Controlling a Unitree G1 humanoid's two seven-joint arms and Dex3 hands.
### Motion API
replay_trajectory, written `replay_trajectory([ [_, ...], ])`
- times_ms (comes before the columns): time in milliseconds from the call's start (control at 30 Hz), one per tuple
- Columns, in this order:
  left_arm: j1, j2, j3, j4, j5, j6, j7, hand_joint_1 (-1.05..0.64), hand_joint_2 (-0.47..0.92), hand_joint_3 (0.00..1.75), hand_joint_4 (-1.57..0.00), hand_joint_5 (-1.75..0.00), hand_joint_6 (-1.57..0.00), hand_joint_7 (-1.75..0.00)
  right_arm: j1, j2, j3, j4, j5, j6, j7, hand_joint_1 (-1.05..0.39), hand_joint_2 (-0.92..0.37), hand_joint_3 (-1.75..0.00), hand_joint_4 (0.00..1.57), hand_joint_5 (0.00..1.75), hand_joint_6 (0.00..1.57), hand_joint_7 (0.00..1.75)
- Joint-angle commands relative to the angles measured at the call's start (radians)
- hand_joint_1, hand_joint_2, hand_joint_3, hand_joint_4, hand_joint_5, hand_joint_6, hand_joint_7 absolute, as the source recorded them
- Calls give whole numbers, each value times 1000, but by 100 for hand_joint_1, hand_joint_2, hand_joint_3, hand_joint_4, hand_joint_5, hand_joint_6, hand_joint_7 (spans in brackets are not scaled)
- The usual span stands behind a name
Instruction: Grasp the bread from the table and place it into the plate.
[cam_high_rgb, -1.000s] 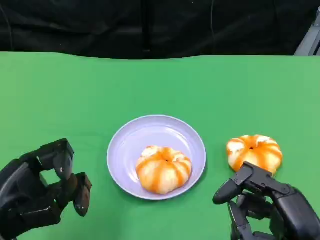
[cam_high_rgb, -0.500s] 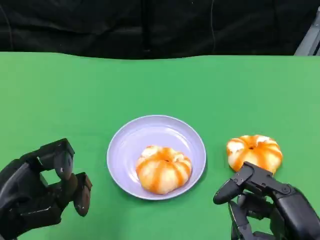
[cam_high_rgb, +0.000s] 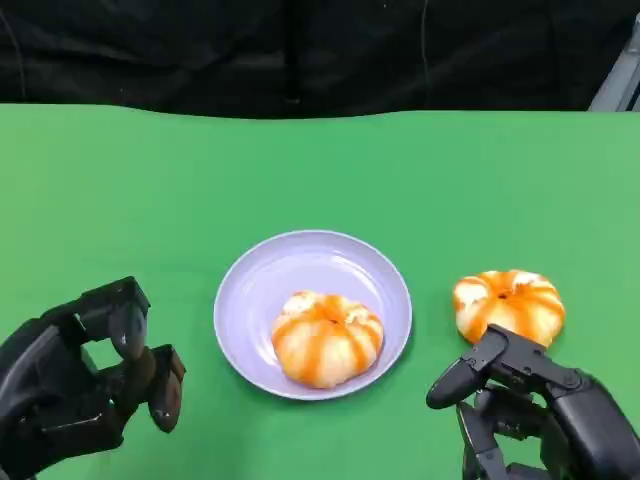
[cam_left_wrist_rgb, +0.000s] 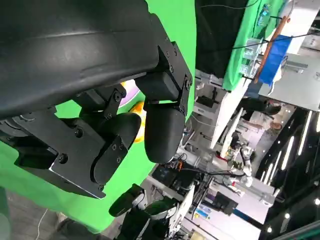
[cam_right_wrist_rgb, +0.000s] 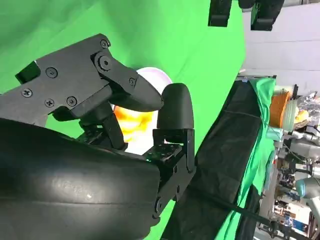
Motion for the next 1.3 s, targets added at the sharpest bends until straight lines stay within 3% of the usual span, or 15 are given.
replay_trajectory([
  [33, 5, 7, 2, 1, 7, -9, 10, -4, 45, 150, -89, -175, -80, -172, 5, -8, -12, 4, 8, -12, 0, -6, -67, -99, 77, 175, 72, 145],
  [1300, 5, 7, 2, 1, 7, -9, 10, -4, 45, 151, -89, -175, -80, -172, 5, -8, -12, 4, 7, -14, 0, -6, -68, -99, 77, 175, 72, 145],
])
